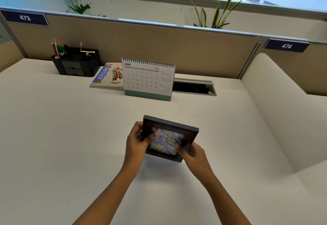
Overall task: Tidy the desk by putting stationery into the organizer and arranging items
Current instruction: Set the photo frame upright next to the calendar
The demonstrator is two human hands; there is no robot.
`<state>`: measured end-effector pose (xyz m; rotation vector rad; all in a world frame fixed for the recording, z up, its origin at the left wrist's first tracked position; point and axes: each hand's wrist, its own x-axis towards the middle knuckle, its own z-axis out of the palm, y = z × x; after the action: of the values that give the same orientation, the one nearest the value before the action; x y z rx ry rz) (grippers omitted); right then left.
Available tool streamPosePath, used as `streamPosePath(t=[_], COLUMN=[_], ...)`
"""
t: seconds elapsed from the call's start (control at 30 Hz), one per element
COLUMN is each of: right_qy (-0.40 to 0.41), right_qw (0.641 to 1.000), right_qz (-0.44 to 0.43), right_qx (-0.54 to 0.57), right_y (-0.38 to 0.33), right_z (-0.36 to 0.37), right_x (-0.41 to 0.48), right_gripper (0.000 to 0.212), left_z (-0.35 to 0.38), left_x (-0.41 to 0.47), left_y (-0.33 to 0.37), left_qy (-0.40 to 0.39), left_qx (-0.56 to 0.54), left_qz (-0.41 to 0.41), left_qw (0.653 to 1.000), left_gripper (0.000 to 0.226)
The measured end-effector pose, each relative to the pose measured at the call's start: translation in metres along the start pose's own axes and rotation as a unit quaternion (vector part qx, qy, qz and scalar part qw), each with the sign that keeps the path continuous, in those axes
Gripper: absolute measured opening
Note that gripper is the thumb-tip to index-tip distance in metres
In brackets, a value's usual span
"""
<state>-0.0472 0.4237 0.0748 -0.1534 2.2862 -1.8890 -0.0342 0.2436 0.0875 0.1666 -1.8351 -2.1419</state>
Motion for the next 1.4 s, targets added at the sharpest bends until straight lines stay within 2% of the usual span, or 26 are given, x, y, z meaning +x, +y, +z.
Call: streamPosePath(t=[0.17, 0.43, 0.63, 0.87, 1.03, 1.17, 1.4], right_qy=[-0.067, -0.031, -0.041, -0.08, -0.079, -0.074, -0.082], right_qw=[0.994, 0.984, 0.985, 0.985, 0.981, 0.978, 0.978], right_qz=[0.035, 0.053, 0.077, 0.091, 0.106, 0.113, 0.112], right_qx=[0.073, 0.169, 0.147, 0.127, 0.145, 0.157, 0.159], right_y=[-0.002, 0.002, 0.008, 0.009, 0.013, 0.016, 0.023], right_z=[0.001, 0.003, 0.004, 0.001, 0.002, 0.003, 0.012], right_x=[-0.003, 0.002, 0.008, 0.017, 0.02, 0.02, 0.023], right_gripper=[0.031, 0.035, 0.029, 0.037, 0.038, 0.037, 0.038], left_z=[-0.005, -0.009, -0.008, -0.01, -0.015, -0.02, -0.022], left_x=[0.0, 0.002, 0.003, 0.01, 0.012, 0.01, 0.015], left_y=[-0.007, -0.013, -0.019, -0.024, -0.033, -0.043, -0.044], left_qy=[0.006, 0.017, 0.009, -0.019, -0.048, -0.073, -0.109], left_qx=[-0.01, 0.001, -0.001, 0.006, 0.031, 0.099, 0.1], left_qz=[-0.023, -0.032, -0.024, -0.03, -0.059, -0.075, -0.123], left_qw=[1.0, 0.999, 1.0, 0.999, 0.997, 0.99, 0.981], left_gripper=[0.018, 0.02, 0.025, 0.026, 0.03, 0.031, 0.037])
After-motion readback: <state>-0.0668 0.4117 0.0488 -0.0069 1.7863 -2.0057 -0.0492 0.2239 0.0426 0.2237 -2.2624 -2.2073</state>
